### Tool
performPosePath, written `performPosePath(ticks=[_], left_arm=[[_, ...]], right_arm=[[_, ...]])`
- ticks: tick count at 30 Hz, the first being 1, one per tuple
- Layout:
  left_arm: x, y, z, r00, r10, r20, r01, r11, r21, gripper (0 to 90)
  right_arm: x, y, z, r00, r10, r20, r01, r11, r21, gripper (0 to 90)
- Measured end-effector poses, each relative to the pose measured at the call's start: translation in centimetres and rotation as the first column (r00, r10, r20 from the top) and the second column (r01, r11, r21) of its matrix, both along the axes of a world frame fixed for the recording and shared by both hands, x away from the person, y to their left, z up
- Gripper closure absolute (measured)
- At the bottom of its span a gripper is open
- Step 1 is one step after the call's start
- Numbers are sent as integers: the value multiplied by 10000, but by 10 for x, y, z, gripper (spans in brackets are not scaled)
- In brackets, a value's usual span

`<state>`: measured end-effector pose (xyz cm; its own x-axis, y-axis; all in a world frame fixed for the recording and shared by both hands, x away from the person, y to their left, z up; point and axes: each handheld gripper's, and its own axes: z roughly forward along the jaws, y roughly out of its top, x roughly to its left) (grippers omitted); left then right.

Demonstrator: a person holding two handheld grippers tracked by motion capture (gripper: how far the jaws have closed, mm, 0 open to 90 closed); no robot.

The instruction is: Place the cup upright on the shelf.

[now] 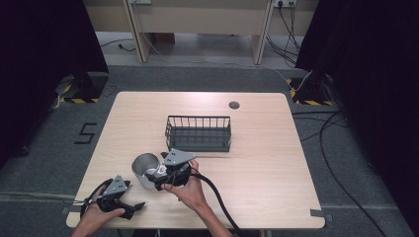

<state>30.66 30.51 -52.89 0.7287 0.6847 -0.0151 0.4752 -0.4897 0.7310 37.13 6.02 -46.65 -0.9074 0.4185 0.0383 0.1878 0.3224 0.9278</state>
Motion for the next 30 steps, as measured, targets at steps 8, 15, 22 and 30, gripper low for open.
performPosePath(ticks=[8, 15, 22, 30], left_arm=[[0, 0, 0, 10000, -3, 0, 3, 10000, 3, 0], [0, 0, 0, 10000, -4, 1, 4, 10000, 6, 0], [0, 0, 0, 10000, -4, 4, 4, 10000, 2, 0], [0, 0, 0, 10000, -4, 2, 4, 10000, 3, 0]], right_arm=[[2, 13, -2, 9996, 258, 66, -256, 9994, -218, 135], [5, 21, -1, 9997, 236, 41, -234, 9990, -388, 90], [11, 29, -1, 9990, 393, -199, -402, 9979, -513, 59], [15, 36, 0, 9986, 457, -278, -477, 9959, -770, 44]])
